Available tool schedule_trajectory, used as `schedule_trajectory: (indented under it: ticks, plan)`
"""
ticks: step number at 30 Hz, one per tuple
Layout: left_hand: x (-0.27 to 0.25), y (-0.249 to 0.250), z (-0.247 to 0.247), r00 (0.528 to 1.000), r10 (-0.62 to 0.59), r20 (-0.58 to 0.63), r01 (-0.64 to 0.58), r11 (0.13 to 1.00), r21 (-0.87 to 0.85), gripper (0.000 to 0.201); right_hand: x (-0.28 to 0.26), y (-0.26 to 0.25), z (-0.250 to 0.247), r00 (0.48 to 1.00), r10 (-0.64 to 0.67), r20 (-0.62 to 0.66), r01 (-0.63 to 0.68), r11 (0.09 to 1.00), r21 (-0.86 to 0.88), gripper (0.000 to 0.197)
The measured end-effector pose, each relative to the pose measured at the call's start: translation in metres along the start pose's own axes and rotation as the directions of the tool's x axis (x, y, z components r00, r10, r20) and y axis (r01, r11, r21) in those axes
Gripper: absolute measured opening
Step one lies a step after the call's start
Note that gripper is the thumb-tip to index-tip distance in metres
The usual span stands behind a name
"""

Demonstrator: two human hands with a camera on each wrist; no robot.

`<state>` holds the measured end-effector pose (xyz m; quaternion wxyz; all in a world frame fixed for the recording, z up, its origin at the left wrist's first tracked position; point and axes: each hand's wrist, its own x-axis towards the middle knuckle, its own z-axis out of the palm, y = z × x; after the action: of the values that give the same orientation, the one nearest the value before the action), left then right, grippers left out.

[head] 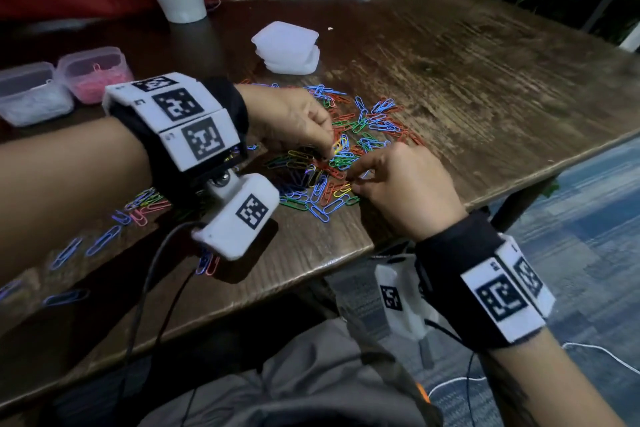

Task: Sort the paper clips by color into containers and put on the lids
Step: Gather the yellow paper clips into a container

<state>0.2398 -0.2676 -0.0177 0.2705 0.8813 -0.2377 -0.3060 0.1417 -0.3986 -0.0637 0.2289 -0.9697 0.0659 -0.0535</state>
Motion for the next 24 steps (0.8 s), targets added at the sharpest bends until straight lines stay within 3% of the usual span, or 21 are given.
schedule_trajectory:
  ticks: [4, 7, 12, 16, 18, 20, 24]
  plan:
    - [-0.013, -0.007, -0.011, 0.995, -0.071, -0.063, 0.054, 0.968, -0.243, 0.045, 0.006, 0.000, -0.003, 0.998, 0.010, 0.063, -0.012, 1.000, 0.021, 0.006]
    - [-0.028, -0.012, -0.023, 0.996, -0.054, -0.071, 0.010, 0.860, -0.511, 0.033, 0.011, 0.001, -0.003, 0.995, 0.001, 0.104, -0.006, 0.999, 0.052, 0.010]
    - [-0.054, -0.025, -0.025, 0.996, 0.056, -0.068, -0.086, 0.479, -0.873, 0.023, 0.012, 0.003, -0.003, 0.992, -0.001, 0.129, -0.010, 0.996, 0.086, 0.010]
    - [-0.061, -0.031, -0.010, 0.979, 0.172, -0.108, -0.127, 0.108, -0.986, 0.019, 0.008, 0.001, -0.007, 0.987, 0.007, 0.163, -0.011, 1.000, 0.025, 0.014]
    - [-0.059, -0.031, -0.001, 0.982, 0.131, -0.136, -0.133, -0.032, -0.991, 0.013, 0.008, 0.001, -0.012, 0.985, 0.017, 0.175, -0.024, 0.999, 0.038, 0.020]
    - [-0.054, -0.027, 0.010, 0.985, 0.053, -0.162, -0.154, -0.135, -0.979, 0.013, 0.009, 0.000, -0.017, 0.991, 0.023, 0.133, -0.031, 0.998, 0.057, 0.019]
    - [-0.046, -0.024, 0.028, 0.972, -0.047, -0.230, -0.235, -0.194, -0.953, 0.030, 0.008, -0.005, -0.023, 1.000, 0.027, -0.002, -0.027, 0.999, 0.020, 0.011]
